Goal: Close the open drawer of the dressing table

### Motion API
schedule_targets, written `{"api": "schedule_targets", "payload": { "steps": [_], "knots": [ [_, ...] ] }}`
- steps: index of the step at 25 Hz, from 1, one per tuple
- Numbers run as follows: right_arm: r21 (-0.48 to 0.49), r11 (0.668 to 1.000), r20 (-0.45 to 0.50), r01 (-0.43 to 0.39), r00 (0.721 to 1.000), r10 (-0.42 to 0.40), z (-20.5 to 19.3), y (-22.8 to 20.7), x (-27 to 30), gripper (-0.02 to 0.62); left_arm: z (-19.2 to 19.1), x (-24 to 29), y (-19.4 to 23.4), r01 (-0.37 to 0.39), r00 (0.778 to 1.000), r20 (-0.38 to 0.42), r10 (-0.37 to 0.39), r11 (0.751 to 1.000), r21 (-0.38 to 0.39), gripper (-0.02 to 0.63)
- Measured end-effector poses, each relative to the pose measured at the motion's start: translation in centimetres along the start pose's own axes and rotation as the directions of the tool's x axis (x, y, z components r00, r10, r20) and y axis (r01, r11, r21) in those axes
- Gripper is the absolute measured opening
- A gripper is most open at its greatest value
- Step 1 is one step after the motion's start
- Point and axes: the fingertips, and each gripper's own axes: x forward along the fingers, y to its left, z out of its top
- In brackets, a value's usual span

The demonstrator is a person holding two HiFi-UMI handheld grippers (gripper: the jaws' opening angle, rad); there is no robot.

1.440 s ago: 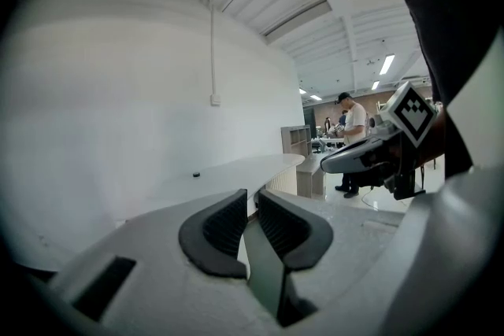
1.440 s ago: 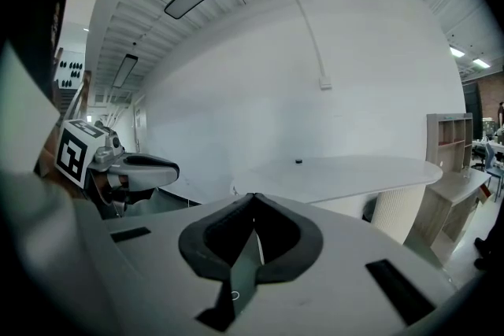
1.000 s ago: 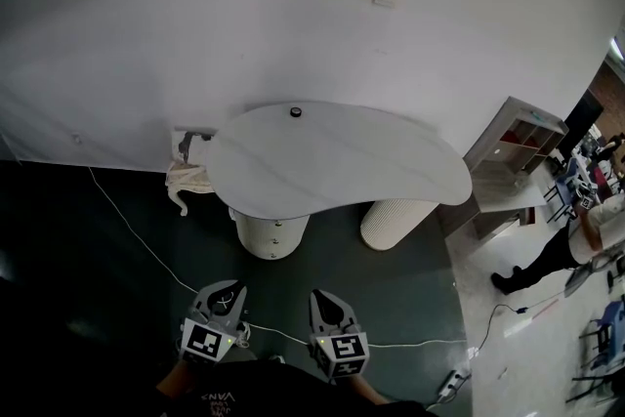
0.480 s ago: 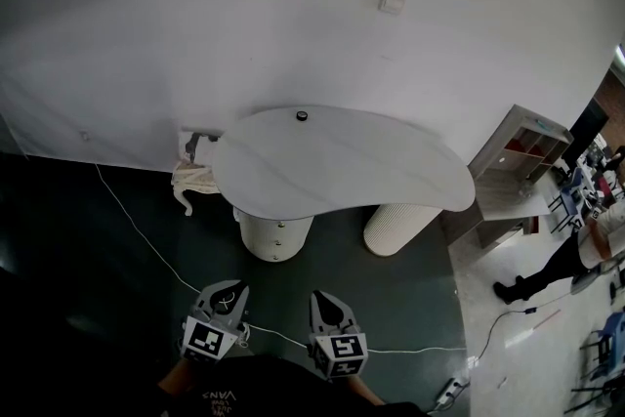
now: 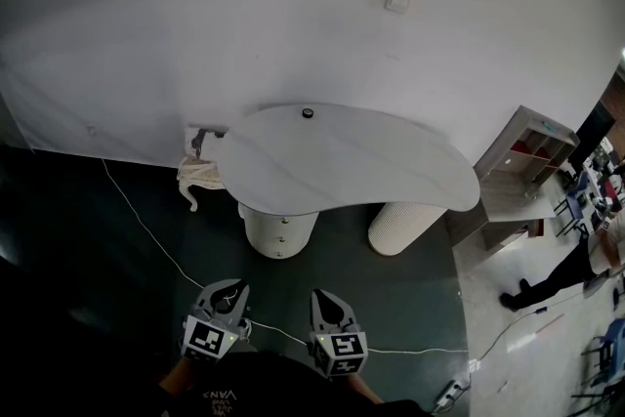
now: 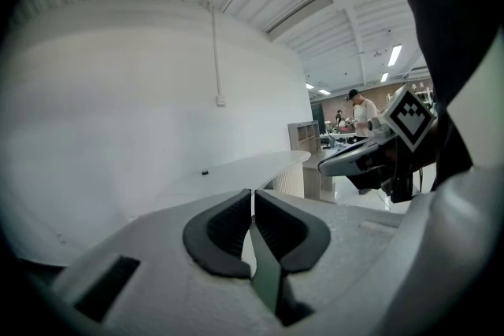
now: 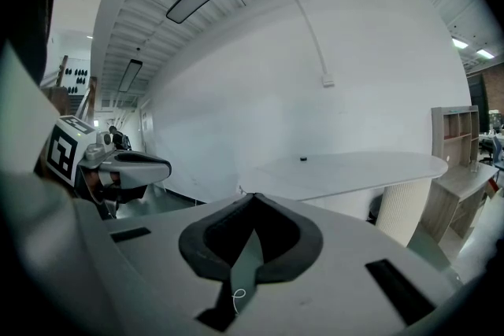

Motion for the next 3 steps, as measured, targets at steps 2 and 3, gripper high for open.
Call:
{"api": "schedule_targets", "payload": {
  "steps": [2, 3],
  "knots": [
    [0.005, 1.0, 0.0, 0.001, 1.0, -0.001, -0.04, -0.26, -0.07, 0.004, 0.22, 0.09, -0.06, -0.005, 1.0, 0.001, 0.005, 1.0, 0.0, 0.028],
    [0.008, 1.0, 0.0, 0.001, 1.0, -0.001, -0.04, -0.39, -0.09, 0.003, 0.35, 0.14, -0.06, -0.008, 1.0, 0.002, 0.008, 1.0, 0.0, 0.028]
  ]
}}
